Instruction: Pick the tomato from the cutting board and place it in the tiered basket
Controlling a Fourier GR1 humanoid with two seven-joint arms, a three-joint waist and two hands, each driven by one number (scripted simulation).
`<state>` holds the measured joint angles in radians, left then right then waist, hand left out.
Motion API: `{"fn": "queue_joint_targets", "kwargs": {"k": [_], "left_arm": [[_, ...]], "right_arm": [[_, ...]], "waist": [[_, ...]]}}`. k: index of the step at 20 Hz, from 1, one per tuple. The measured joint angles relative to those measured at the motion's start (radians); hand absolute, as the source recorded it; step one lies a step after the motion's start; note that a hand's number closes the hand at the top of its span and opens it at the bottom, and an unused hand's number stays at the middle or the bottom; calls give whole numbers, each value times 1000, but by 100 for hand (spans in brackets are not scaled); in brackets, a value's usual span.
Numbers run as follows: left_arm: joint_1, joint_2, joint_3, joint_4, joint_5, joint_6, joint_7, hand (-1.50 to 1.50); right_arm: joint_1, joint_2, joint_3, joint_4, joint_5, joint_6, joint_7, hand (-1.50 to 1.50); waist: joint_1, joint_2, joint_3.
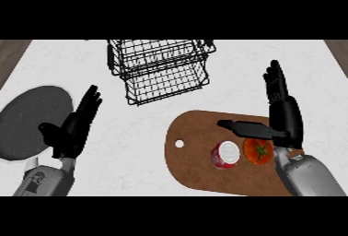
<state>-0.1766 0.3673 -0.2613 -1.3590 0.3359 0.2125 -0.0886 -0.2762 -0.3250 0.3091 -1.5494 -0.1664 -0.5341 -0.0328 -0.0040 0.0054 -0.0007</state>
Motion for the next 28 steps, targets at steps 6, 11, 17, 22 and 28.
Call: {"fn": "queue_joint_targets", "kwargs": {"k": [6,11,17,22,28], "left_arm": [[23,-33,-58,23,-31,-73,-49,0],[40,-31,-55,40,-36,-91,-65,0],[52,-16,-46,35,-37,-90,-56,0],[57,-19,-45,35,-40,-88,-63,0],[41,-33,-51,34,-46,-93,-58,0]], "right_arm": [[-4,118,63,11,147,-156,-88,-150],[35,-37,140,-100,346,-182,134,-150],[75,-286,207,-122,506,-7,418,-150],[67,-441,276,-222,584,208,675,-150],[-5,-484,341,-478,606,451,1056,-150]], "waist": [[2,-5,0],[-23,-17,-5],[-46,-30,-15],[-46,-31,-16],[-29,-24,-10]]}}
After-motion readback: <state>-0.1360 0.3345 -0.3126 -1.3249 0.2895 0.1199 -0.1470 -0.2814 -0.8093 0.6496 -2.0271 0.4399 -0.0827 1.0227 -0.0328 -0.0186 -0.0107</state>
